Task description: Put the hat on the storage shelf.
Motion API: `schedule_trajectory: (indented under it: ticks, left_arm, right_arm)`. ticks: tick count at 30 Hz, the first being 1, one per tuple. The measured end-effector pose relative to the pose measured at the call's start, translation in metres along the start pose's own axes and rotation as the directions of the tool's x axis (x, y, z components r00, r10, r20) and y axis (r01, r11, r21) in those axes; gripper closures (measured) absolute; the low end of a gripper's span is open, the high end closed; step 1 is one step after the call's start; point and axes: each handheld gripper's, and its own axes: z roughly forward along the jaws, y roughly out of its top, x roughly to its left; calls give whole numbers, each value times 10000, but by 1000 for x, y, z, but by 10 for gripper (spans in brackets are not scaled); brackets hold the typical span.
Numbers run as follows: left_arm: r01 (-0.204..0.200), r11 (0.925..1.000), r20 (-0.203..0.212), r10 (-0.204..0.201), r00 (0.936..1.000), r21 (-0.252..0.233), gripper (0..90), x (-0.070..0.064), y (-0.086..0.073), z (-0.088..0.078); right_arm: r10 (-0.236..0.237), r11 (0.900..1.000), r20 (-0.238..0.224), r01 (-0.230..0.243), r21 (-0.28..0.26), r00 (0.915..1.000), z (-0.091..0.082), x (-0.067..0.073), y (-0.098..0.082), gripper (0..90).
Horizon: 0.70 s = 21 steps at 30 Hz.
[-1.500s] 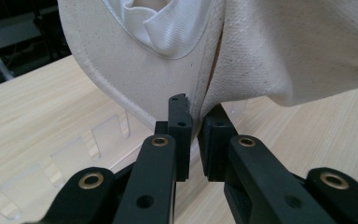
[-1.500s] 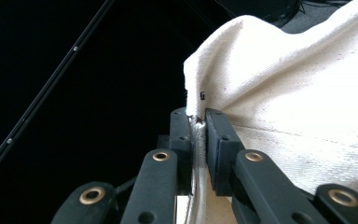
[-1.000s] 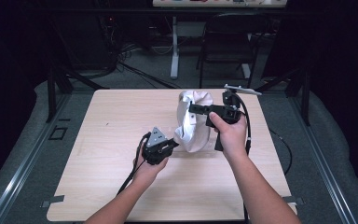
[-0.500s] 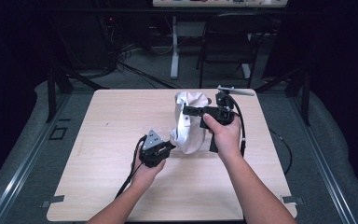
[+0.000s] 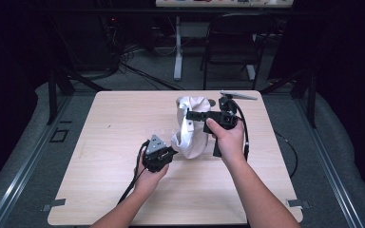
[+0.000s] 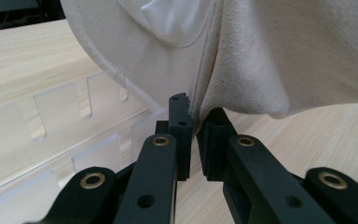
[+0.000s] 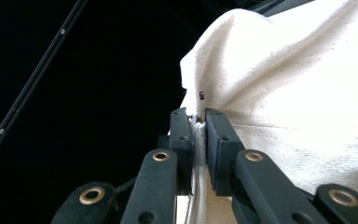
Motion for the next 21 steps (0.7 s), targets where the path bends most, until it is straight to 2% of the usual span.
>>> schedule_trajectory:
  ticks: [3,6,9,12,18,21]
  left_arm:
    - [110,9999,-92,-109,9999,81,855,1,-2,0]
    - [398,9991,-5,-398,9992,164,855,4,-5,0]
    - [560,9980,-26,-560,9984,296,854,6,-12,4]
    - [404,9985,-181,-398,9990,376,854,3,-14,6]
    - [262,9986,-126,-257,9996,454,849,3,-14,6]
    - [355,9983,-117,-350,9993,465,839,3,-14,5]
  right_arm:
    - [15,10000,20,-15,47,10000,2,-1,-1,826]
    - [-2,9999,98,0,128,10000,4,-2,-3,825]
    - [-151,9997,434,141,214,9989,7,-3,-4,825]
    - [-143,9995,506,129,272,9986,9,-5,-5,825]
    - [-81,9995,452,67,304,9989,10,-8,-7,825]
    - [-44,9996,442,31,285,9990,9,-8,-7,824]
